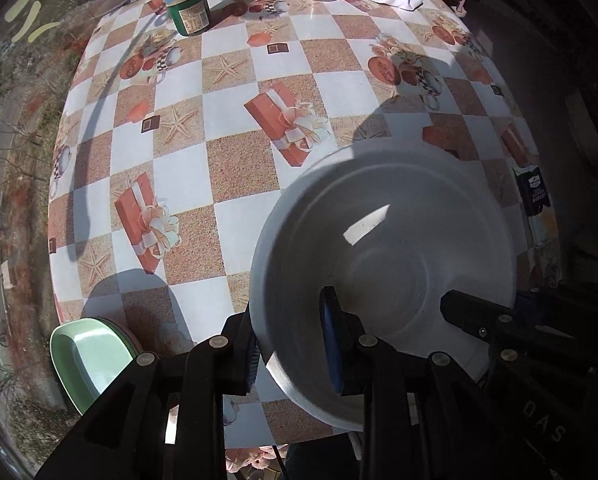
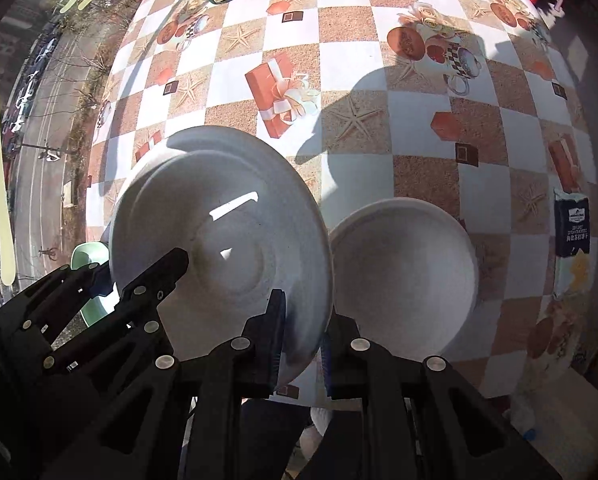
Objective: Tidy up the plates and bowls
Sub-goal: 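Carry the third bowl onto the bowl stack and open the right tool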
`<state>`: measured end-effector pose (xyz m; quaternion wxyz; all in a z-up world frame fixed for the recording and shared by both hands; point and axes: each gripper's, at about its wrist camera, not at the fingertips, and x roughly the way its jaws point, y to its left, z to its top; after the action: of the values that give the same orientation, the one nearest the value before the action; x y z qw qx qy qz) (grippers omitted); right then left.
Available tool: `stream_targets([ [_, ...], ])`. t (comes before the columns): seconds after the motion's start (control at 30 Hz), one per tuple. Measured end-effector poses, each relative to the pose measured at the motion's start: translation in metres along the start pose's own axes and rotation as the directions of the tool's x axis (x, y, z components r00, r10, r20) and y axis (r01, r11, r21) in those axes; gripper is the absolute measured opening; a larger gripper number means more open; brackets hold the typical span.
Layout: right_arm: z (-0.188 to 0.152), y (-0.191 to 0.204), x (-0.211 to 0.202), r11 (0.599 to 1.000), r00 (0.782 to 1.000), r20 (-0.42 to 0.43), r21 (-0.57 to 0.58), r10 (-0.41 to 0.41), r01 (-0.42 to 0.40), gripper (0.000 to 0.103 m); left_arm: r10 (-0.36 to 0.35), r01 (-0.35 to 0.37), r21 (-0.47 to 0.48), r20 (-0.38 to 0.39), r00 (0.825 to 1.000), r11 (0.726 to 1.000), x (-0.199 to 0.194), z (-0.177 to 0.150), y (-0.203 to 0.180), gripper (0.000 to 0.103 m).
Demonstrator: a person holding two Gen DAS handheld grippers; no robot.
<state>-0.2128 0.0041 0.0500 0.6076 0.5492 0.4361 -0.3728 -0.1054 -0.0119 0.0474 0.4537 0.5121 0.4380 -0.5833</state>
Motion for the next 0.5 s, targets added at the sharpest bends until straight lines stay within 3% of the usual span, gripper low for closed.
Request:
stream_targets([
  [0.27, -0.027, -0.055, -0.011, 0.991, 1.000, 0.011, 0.133, 0.005, -0.006, 0.017, -0.020, 0.026, 0.152, -0.047, 0.999, 0.988, 0.012, 0.004, -0.055, 0.029],
  [0.5, -0.038, -0.088, -0.004, 0.977, 1.000, -0.005, 0.213, -0.012, 0.013, 0.018, -0.017, 0.035, 0.203, -0.091, 0.996, 0.979, 0.032, 0.009, -0.085, 0.029],
])
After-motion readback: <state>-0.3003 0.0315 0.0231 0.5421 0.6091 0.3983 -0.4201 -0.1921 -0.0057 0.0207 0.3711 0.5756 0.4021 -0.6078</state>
